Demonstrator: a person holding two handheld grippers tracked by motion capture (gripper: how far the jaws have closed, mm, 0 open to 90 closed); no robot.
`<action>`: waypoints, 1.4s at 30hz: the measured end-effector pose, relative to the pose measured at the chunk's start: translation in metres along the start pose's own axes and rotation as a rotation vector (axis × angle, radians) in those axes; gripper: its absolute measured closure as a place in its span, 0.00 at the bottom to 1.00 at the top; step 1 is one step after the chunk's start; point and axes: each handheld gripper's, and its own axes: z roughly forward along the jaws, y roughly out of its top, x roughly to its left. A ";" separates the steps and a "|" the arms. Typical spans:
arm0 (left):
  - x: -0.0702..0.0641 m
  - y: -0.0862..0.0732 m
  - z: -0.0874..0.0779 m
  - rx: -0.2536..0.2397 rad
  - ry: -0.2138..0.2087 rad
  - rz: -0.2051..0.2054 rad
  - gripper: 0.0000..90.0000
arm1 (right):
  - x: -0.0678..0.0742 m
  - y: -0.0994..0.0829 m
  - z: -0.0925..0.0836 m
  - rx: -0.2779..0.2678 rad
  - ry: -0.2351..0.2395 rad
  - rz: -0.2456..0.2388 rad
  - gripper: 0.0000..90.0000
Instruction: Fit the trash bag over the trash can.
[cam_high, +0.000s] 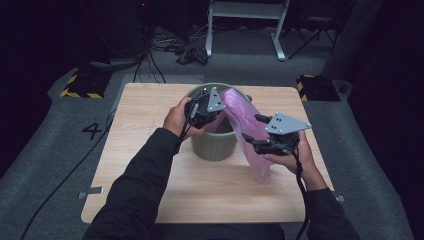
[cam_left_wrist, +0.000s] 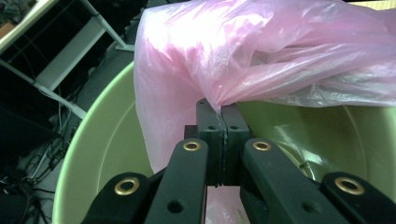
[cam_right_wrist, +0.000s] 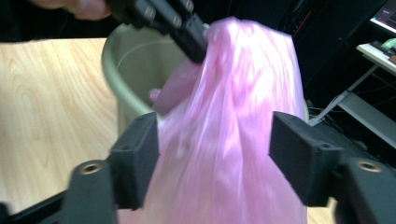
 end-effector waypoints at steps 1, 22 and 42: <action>0.001 -0.001 0.000 0.005 -0.001 -0.001 0.99 | 0.001 -0.005 -0.002 0.003 0.001 0.000 0.30; 0.017 -0.022 0.001 0.039 -0.052 -0.049 0.97 | 0.003 -0.070 0.019 0.035 -0.103 0.072 0.95; 0.029 -0.047 -0.023 0.022 -0.025 -0.059 0.96 | -0.007 -0.036 0.003 -0.023 -0.117 0.028 1.00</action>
